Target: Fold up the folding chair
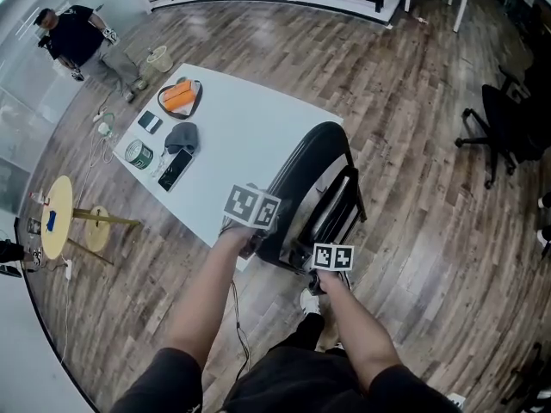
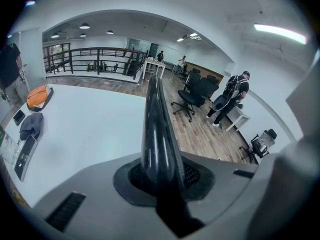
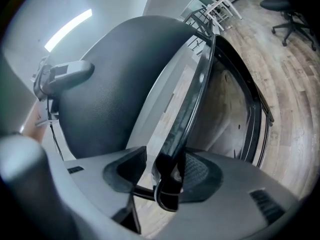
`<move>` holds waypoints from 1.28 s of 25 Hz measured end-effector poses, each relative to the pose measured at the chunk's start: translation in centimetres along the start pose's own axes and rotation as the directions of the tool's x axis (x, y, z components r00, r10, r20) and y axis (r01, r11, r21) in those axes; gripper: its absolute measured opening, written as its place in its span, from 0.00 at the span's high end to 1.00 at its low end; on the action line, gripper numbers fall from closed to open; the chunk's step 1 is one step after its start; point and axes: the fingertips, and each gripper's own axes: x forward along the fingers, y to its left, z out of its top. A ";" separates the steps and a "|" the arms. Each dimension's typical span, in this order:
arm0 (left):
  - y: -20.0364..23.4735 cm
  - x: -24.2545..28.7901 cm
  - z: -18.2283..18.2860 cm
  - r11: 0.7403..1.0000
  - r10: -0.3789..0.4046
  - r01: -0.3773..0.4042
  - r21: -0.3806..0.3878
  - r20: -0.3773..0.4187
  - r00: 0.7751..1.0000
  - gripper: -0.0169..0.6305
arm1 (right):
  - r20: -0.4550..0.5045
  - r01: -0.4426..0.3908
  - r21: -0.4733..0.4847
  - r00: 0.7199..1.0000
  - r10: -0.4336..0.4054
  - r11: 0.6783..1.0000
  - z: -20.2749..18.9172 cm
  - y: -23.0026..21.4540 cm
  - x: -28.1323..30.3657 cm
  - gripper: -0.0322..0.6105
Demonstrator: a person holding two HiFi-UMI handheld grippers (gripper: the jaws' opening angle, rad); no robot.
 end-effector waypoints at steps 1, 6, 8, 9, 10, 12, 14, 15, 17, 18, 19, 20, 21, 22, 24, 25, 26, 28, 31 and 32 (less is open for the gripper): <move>0.4 0.0 0.0 1.000 0.000 0.000 -0.001 0.000 1.000 0.86 | -0.001 -0.002 0.000 1.000 0.002 1.000 0.1 0.1 0.3 0.64; 1.7 -0.1 0.1 1.000 0.004 -0.004 -0.005 0.000 1.000 0.86 | -0.010 -0.008 0.006 1.000 0.008 1.000 0.3 0.3 1.2 0.64; 2.1 -0.2 0.0 1.000 0.005 -0.005 -0.007 -0.001 1.000 0.86 | -0.010 -0.010 0.014 1.000 0.010 1.000 0.2 0.3 1.4 0.64; 2.3 -0.2 -0.1 1.000 0.004 -0.004 -0.008 -0.001 1.000 0.86 | -0.010 -0.011 0.014 1.000 0.012 1.000 0.3 0.4 1.6 0.64; 2.4 -0.2 0.0 1.000 0.002 -0.002 -0.009 0.000 1.000 0.86 | -0.011 -0.011 0.011 1.000 0.011 1.000 0.3 0.4 1.7 0.64; 2.6 -0.1 0.0 1.000 -0.004 0.004 -0.009 0.001 1.000 0.86 | -0.012 -0.005 0.012 1.000 0.005 1.000 0.4 0.2 2.0 0.64; 2.7 -0.1 0.0 1.000 -0.006 0.006 -0.006 0.001 1.000 0.86 | -0.008 -0.008 0.023 1.000 0.009 1.000 0.4 0.1 2.1 0.64; 2.7 -0.1 0.0 1.000 -0.005 0.005 -0.005 0.001 1.000 0.86 | -0.006 -0.016 0.025 1.000 0.016 1.000 0.4 0.2 2.2 0.64; 2.8 -0.2 0.1 1.000 -0.003 0.003 -0.007 0.000 1.000 0.85 | -0.012 -0.037 0.005 0.999 0.037 0.999 0.5 0.3 2.1 0.64; 2.9 -0.3 0.0 1.000 -0.002 0.002 -0.011 -0.001 1.000 0.84 | -0.016 -0.043 -0.017 0.999 0.043 0.999 0.5 0.3 1.9 0.64; 3.0 -0.3 0.0 1.000 0.005 -0.005 -0.014 -0.001 1.000 0.83 | -0.013 -0.036 -0.044 0.999 0.036 0.998 0.6 0.1 1.6 0.63; 3.1 -0.5 -0.1 1.000 0.023 -0.023 -0.009 0.002 1.000 0.81 | 0.003 -0.017 -0.069 1.000 0.017 0.997 0.9 -0.4 1.0 0.62; 3.3 -0.8 -0.1 0.999 0.051 -0.051 0.007 0.007 0.999 0.78 | 0.027 0.000 -0.083 1.000 0.002 0.997 1.3 -0.9 0.3 0.61; 3.6 -1.3 -0.1 0.996 0.086 -0.086 0.033 0.015 0.996 0.73 | 0.052 0.004 -0.086 0.999 0.000 0.996 1.9 -1.2 -0.6 0.60; 4.1 -2.6 0.2 0.983 0.157 -0.159 0.092 0.034 0.987 0.63 | 0.087 -0.004 -0.094 0.996 0.012 0.996 3.0 -1.2 -2.5 0.57; 4.2 -3.6 0.3 0.975 0.187 -0.192 0.113 0.048 0.981 0.59 | 0.100 -0.002 -0.107 0.995 0.013 0.994 3.5 -1.1 -3.5 0.57; 4.1 -4.7 0.5 0.966 0.216 -0.223 0.127 0.068 0.974 0.56 | 0.115 0.002 -0.122 0.993 0.012 0.993 4.0 -0.9 -4.7 0.57; 3.5 -7.8 0.7 0.948 0.274 -0.291 0.129 0.133 0.953 0.56 | 0.148 0.015 -0.154 0.989 0.008 0.988 4.6 -0.4 -7.1 0.57; 1.1 -12.6 0.3 0.945 0.291 -0.319 0.065 0.272 0.917 0.58 | 0.211 0.044 -0.232 0.977 0.006 0.972 5.3 1.0 -11.2 0.57; -0.3 -13.5 0.1 0.954 0.270 -0.297 0.039 0.321 0.908 0.61 | 0.232 0.061 -0.265 0.973 0.002 0.962 5.4 1.5 -12.6 0.57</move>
